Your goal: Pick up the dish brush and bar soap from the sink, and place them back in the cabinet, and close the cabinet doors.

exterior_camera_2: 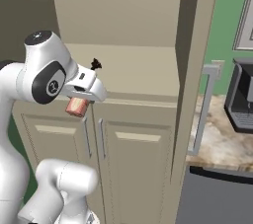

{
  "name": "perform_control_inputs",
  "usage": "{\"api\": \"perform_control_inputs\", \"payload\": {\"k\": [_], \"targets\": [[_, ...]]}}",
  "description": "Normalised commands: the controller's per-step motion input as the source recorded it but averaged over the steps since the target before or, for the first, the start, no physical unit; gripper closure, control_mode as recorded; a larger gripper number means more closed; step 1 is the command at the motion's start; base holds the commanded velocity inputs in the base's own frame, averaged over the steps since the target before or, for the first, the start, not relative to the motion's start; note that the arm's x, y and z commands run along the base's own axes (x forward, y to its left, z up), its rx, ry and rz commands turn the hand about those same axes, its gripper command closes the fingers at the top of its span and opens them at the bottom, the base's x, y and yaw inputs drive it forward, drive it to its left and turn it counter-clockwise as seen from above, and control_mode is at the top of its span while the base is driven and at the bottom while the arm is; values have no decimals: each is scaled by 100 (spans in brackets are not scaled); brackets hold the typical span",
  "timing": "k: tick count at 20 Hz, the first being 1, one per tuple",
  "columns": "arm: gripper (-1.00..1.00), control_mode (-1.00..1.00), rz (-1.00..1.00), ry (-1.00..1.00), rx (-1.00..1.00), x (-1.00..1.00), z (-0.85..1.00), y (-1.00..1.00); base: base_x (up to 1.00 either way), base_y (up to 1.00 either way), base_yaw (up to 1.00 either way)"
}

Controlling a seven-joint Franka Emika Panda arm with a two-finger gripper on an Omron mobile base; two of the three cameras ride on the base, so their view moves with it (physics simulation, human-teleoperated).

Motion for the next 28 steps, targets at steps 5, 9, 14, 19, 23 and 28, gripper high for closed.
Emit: {"api": "perform_control_inputs", "payload": {"k": [5,9,14,19,23,28], "targets": [[100,100,0,0,0,0,0,0,28,0,0],[100,100,0,0,0,0,0,0,21,0,0],[100,100,0,0,0,0,0,0,14,-1,0],[100,100,0,0,0,0,0,0,2,-10,-5],[100,100,0,0,0,0,0,0,2,-2,-3],[100,-100,0,0,0,9,0,-4,0,0,0]]}}
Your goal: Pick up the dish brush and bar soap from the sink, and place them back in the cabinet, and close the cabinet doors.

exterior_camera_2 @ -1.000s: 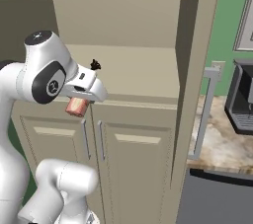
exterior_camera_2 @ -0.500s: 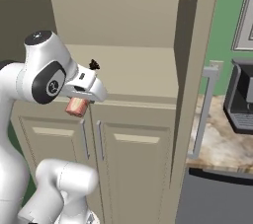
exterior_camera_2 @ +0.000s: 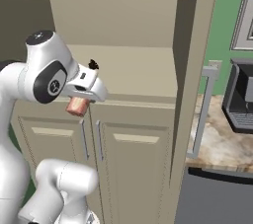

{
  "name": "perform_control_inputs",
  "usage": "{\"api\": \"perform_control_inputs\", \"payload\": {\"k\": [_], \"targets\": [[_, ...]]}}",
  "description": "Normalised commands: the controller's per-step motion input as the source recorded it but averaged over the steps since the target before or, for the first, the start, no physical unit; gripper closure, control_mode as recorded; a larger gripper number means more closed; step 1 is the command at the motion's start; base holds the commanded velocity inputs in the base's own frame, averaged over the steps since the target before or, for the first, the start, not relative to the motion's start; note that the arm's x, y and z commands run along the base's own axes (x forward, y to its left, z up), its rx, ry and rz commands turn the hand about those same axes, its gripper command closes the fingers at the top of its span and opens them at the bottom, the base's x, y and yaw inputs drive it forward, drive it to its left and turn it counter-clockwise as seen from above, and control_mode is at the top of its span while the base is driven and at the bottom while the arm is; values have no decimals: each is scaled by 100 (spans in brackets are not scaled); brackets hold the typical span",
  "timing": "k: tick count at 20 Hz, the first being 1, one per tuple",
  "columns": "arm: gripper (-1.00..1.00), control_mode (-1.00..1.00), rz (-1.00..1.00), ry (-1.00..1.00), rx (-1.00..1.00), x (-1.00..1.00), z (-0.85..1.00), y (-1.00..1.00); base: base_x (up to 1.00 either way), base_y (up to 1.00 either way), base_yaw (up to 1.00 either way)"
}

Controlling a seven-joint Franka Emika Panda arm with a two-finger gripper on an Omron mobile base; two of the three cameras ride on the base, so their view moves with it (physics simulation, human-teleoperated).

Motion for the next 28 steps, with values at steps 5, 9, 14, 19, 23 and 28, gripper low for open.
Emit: {"api": "perform_control_inputs", "payload": {"k": [5,9,14,19,23,28], "targets": [[100,-100,0,0,0,32,1,-14,0,0,0],[100,-100,0,0,0,47,1,-10,0,0,0],[100,-100,0,0,0,54,0,-5,0,0,0],[100,-100,0,0,0,54,0,-1,0,0,0],[100,-100,1,0,0,54,0,0,0,0,0],[100,-100,3,0,0,41,0,-6,0,0,0]]}}
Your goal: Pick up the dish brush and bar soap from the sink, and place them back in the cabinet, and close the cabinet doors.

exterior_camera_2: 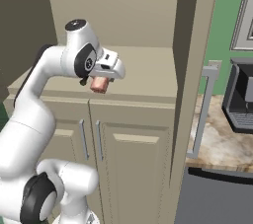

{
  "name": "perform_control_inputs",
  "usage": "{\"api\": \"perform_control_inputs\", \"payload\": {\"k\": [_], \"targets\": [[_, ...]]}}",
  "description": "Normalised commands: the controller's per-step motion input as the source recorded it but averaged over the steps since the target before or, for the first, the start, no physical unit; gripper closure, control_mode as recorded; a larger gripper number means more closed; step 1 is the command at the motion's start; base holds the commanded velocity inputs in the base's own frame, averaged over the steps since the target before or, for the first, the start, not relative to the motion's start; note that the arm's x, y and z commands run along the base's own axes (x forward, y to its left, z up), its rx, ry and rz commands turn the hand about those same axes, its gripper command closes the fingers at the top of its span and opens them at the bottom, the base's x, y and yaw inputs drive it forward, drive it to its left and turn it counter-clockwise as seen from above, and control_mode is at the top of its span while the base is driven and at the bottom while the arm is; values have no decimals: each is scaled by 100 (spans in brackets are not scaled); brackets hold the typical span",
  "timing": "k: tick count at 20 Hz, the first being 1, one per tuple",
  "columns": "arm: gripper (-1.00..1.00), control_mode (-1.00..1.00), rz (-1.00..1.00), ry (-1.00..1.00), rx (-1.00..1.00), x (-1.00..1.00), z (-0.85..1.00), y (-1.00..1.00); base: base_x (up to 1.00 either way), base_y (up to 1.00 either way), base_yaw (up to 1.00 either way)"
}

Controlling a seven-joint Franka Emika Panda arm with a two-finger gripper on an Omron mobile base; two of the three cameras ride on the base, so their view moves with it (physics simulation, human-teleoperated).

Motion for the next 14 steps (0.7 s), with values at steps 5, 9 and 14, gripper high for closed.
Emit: {"api": "perform_control_inputs", "payload": {"k": [5,9,14], "targets": [[100,-100,3,0,0,40,0,-4,0,0,0],[100,-100,2,0,0,37,0,-2,0,0,0],[100,-100,2,0,0,23,0,0,0,0,0]]}}
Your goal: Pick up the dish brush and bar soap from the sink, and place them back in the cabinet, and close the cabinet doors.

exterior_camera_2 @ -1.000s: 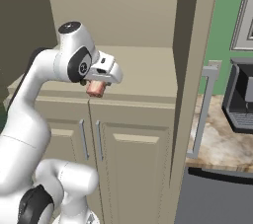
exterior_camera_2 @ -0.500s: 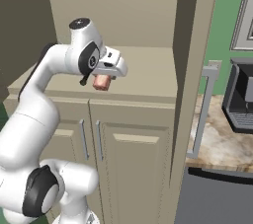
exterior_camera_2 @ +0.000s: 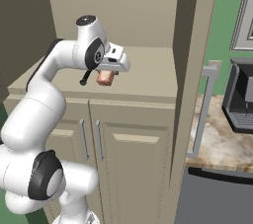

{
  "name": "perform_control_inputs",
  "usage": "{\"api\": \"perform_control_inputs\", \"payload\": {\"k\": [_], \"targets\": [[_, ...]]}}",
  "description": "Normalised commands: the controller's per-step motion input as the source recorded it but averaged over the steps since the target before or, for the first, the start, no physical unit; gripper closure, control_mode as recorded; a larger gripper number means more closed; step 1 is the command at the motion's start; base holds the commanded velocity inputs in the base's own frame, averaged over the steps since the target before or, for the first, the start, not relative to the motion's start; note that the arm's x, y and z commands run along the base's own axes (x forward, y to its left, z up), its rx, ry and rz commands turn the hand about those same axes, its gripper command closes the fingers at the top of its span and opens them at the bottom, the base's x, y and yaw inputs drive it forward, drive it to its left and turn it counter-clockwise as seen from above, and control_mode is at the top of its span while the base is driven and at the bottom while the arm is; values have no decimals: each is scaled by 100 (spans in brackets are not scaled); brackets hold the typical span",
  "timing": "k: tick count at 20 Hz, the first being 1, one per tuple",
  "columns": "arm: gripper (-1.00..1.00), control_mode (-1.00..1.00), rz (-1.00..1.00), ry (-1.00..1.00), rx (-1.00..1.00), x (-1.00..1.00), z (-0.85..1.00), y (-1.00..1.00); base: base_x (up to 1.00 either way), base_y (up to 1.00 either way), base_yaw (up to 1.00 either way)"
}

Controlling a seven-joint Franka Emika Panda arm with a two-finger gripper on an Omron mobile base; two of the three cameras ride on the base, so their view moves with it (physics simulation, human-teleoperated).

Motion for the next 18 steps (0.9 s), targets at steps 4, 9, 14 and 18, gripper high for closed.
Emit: {"api": "perform_control_inputs", "payload": {"k": [4,9,14,18], "targets": [[100,-100,0,0,0,21,-5,0,0,0,0],[100,-100,0,0,0,12,-19,0,0,0,0],[100,-100,0,0,0,12,-26,0,0,0,0],[100,-100,0,0,0,14,-21,0,0,0,0]]}}
